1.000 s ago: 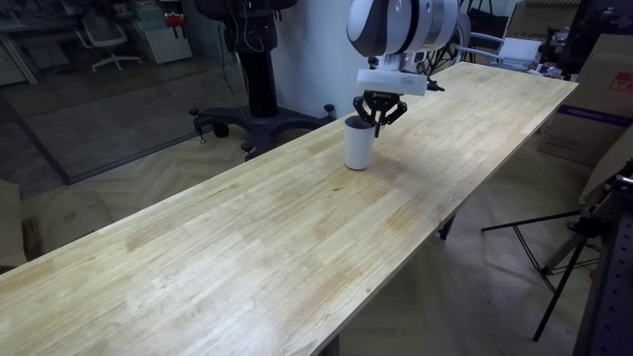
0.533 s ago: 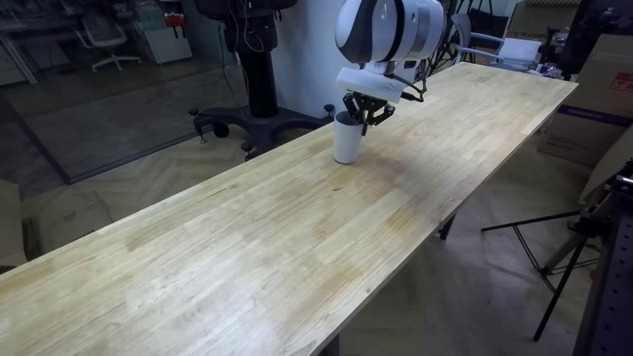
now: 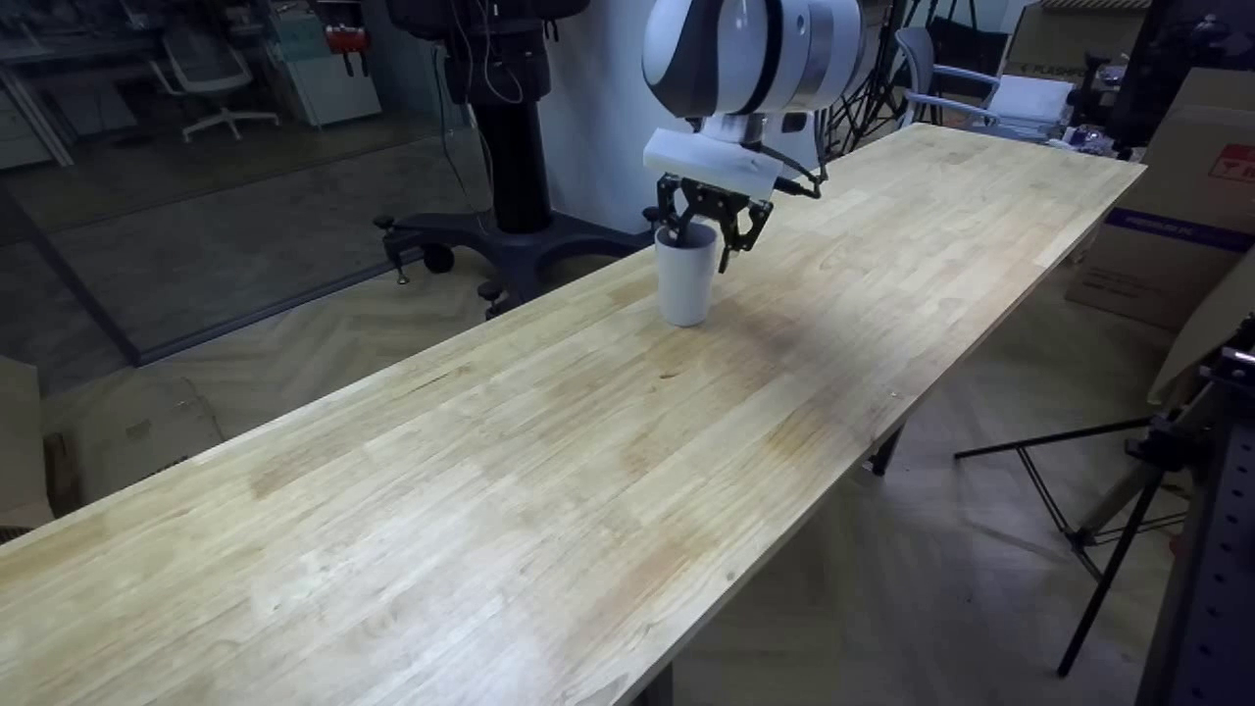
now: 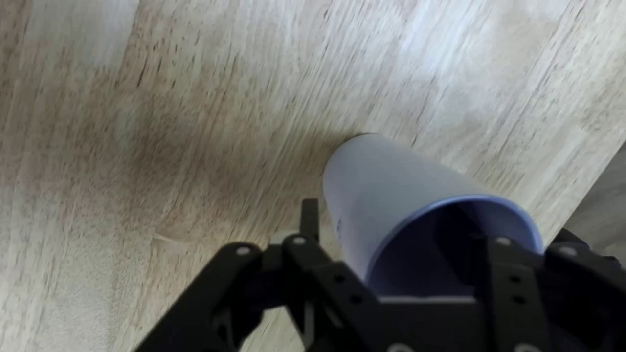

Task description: Slide the mug forward towards the right

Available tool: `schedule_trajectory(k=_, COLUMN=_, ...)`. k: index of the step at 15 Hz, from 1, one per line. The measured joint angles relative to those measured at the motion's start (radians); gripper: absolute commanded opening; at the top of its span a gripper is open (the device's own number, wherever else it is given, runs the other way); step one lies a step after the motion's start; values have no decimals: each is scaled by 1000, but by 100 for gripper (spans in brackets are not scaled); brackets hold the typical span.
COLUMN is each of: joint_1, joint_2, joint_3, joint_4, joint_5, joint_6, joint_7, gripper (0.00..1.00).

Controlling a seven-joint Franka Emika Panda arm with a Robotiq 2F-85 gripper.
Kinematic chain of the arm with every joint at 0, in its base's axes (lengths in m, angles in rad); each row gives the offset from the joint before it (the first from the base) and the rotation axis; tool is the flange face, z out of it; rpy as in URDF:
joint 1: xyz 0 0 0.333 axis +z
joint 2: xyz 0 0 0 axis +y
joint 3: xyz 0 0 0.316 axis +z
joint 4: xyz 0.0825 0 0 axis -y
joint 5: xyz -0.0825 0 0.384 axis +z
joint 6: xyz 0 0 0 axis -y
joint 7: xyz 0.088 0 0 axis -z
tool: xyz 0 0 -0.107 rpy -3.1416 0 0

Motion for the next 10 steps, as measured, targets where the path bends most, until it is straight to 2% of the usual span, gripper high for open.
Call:
schedule_trajectory(k=2, joint_1=13, joint_2=-8, joint_3=-7, joint_4=0, joint_5=-3, joint_6=5, joint_7=1, gripper=100)
schedule_trajectory(k=10, joint_1=120, joint_2=-96, joint_3=-90, joint_4=-43, joint_5=-100, joint_6=23, joint_7=79, gripper=100)
